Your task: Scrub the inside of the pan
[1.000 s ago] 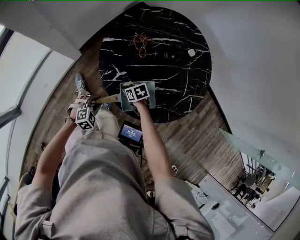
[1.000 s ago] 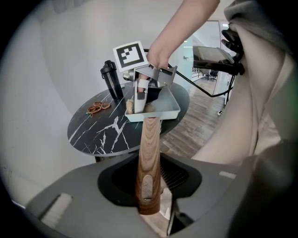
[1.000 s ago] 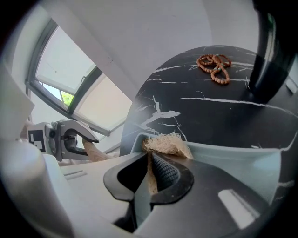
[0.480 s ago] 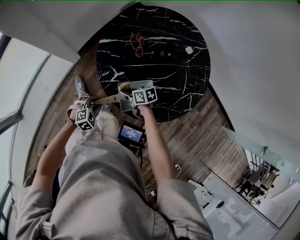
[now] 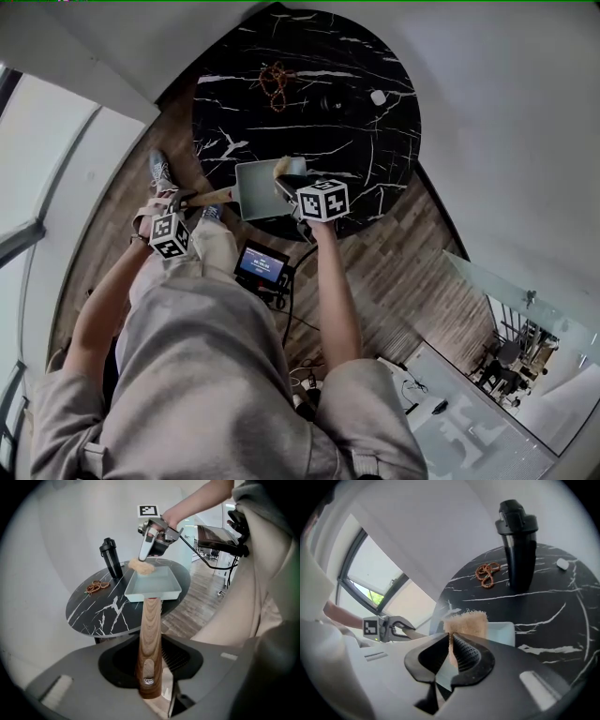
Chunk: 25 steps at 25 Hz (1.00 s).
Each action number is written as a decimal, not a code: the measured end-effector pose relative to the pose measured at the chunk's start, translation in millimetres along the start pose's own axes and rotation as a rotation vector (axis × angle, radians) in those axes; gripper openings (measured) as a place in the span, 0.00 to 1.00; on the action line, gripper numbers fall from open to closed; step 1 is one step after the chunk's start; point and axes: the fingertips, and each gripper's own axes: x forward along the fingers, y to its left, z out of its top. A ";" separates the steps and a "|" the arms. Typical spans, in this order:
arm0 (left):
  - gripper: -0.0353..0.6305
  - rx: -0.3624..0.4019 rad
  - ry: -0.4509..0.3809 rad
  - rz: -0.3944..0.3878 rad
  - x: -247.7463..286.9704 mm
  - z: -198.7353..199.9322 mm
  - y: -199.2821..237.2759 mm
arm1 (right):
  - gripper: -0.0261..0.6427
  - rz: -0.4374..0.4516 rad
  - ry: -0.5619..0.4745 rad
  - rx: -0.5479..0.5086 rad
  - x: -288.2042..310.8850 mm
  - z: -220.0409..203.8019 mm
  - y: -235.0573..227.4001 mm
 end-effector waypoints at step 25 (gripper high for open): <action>0.25 -0.004 0.007 -0.013 -1.0 1.2 0.8 | 0.21 -0.290 0.397 -0.791 40.4 -40.7 -47.4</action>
